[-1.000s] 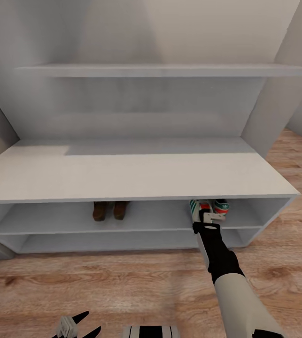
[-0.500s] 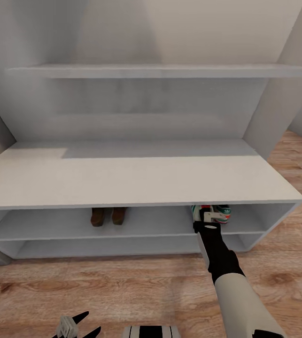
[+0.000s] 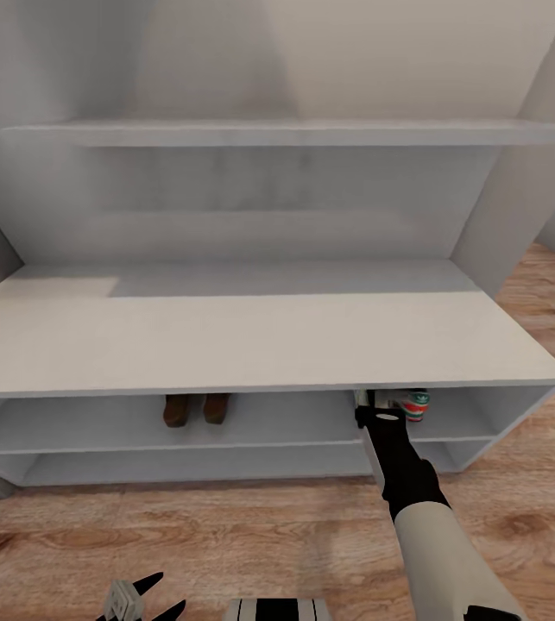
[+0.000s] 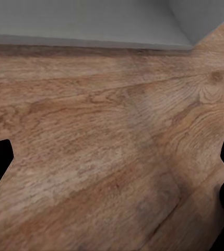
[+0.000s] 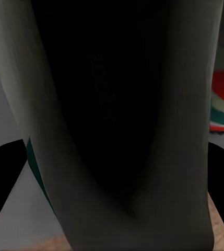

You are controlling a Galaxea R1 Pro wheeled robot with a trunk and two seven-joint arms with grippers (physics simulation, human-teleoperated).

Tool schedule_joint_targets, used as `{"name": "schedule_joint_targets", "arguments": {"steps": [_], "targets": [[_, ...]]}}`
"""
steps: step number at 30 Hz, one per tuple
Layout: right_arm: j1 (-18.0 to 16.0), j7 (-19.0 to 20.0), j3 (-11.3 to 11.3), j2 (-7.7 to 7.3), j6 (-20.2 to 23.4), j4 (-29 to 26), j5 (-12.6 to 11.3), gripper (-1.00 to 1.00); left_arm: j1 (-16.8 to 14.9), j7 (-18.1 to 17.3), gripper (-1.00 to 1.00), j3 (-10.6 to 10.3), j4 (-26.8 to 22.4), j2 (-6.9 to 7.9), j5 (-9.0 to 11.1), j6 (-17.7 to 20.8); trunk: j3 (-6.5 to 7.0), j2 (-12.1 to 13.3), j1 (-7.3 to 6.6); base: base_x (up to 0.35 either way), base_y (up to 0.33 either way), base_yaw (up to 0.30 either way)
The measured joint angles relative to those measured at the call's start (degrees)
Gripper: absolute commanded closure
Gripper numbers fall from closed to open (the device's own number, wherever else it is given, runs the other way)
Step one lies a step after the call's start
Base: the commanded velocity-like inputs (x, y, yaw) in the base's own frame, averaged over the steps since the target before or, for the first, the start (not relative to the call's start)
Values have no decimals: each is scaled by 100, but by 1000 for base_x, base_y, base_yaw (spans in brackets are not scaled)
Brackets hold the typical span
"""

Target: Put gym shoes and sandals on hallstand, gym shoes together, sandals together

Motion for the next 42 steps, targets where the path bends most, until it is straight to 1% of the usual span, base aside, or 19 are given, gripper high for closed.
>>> {"name": "schedule_joint_targets", "arguments": {"steps": [7,15,26,27,28,42], "targets": [[0,1,4,0,-3,-1,15,100,-1,0,-100,-8,1,0,0,-1,0,0,1,16,0,0],[0,-1,0,0,3,-1,6,100,0,8,-100,-7,0,0,0,2,0,0,0,124,0,0],[0,1,-1,0,-7,-3,13,100,-1,9,-100,-8,1,0,0,6,0,1,1,11,0,0],[0,1,-4,0,-7,-3,9,-100,-1,9,-100,-8,1,0,0,7,0,1,1,0,0,0],[4,-4,-11,0,-6,215,-17,-100,0,9,-100,-8,0,0,0,8,-1,1,2,0,0,0],[3,-3,-16,0,-5,226,-9,-100,0,7,-100,-8,14,0,0,2,-1,1,2,0,0,0]]}}
